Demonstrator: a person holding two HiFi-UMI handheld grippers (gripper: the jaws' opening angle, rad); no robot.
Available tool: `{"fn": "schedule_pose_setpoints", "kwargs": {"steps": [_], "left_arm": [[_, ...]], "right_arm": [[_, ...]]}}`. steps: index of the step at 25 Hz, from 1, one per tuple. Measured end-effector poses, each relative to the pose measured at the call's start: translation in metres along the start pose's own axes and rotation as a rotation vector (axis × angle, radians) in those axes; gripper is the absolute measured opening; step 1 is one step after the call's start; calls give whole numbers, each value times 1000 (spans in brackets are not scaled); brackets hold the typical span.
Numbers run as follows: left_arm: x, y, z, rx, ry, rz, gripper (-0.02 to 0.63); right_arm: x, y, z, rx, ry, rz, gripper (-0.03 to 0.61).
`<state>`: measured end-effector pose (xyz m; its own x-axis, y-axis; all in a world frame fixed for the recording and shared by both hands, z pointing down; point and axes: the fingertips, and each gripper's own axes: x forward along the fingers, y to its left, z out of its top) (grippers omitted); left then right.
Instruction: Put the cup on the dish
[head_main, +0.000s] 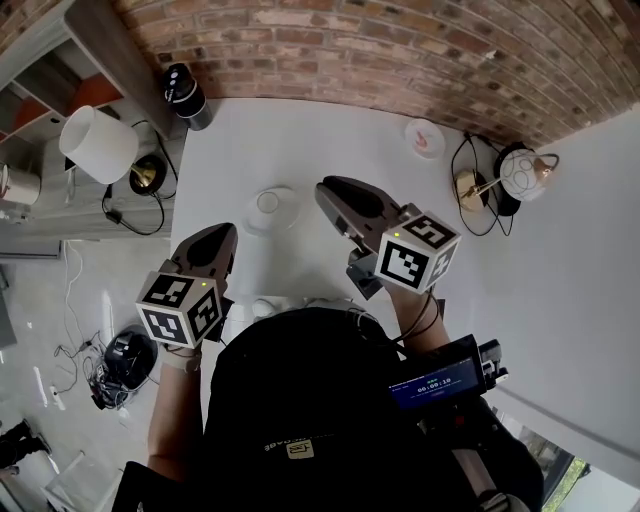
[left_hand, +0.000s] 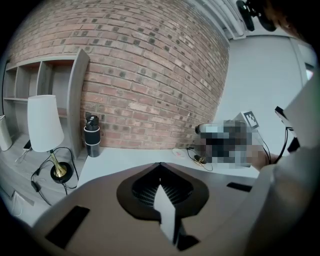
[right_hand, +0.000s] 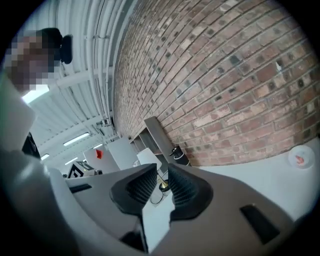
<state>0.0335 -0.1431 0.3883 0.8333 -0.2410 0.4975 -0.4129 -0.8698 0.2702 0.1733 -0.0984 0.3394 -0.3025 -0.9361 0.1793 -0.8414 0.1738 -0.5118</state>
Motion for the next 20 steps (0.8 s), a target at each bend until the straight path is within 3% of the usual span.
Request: {"fn": "schedule_pose_setpoints", "kwargs": {"steps": [5, 11, 20], "left_arm": [[2, -9, 0, -3, 0, -17, 6], [1, -10, -3, -8, 5, -9, 6], [-6, -2, -7, -20, 7, 20, 6]], "right_arm": [[-9, -1, 5, 91, -63, 26, 74], [-11, -3, 5, 103, -79, 21, 35], [-5, -3, 0, 152, -80, 36, 34]]}}
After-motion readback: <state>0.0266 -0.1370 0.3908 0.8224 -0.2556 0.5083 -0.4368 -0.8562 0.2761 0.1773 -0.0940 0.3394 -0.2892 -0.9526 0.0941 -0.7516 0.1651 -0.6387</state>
